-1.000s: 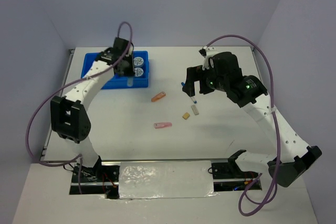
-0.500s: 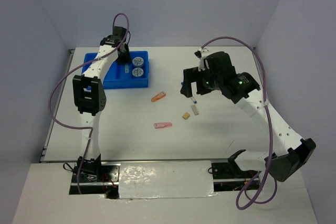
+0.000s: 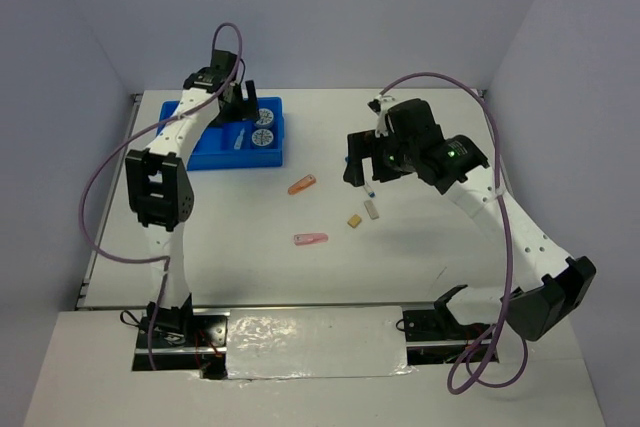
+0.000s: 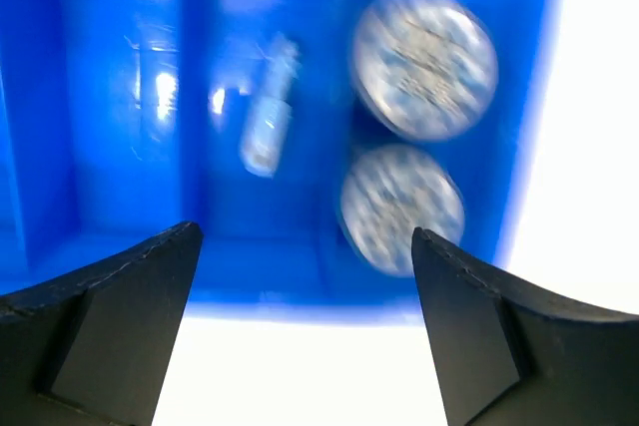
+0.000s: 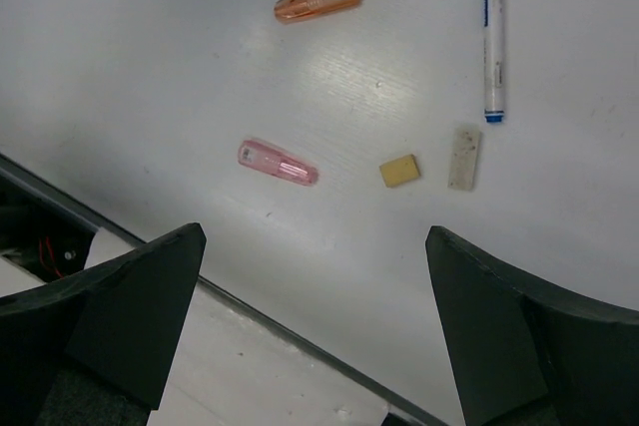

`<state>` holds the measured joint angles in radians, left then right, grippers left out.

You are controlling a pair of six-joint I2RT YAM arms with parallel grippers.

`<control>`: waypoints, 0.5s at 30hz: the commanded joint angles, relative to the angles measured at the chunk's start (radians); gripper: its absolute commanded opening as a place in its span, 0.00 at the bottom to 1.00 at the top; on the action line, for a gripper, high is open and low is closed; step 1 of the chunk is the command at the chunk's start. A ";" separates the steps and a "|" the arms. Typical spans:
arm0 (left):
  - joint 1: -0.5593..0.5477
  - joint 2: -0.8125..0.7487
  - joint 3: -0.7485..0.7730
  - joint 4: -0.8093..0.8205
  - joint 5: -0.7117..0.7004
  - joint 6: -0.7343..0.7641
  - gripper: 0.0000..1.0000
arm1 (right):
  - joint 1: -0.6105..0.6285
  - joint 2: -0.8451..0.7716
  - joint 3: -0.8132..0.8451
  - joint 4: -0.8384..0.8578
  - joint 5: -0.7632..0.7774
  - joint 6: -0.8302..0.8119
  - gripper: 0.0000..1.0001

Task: Sort the stationery into containers
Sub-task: Pick up the stationery from the center of the board.

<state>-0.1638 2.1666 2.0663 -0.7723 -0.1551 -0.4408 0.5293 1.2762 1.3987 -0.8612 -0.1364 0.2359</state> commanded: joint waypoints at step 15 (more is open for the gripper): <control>-0.494 -0.437 -0.706 0.335 0.161 0.292 0.98 | -0.020 -0.081 -0.157 0.050 0.028 0.175 1.00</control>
<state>-0.6739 1.6974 1.3354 -0.5449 -0.0029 -0.2314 0.5098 1.2591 1.2793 -0.8722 -0.0616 0.4076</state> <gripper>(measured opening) 0.980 0.997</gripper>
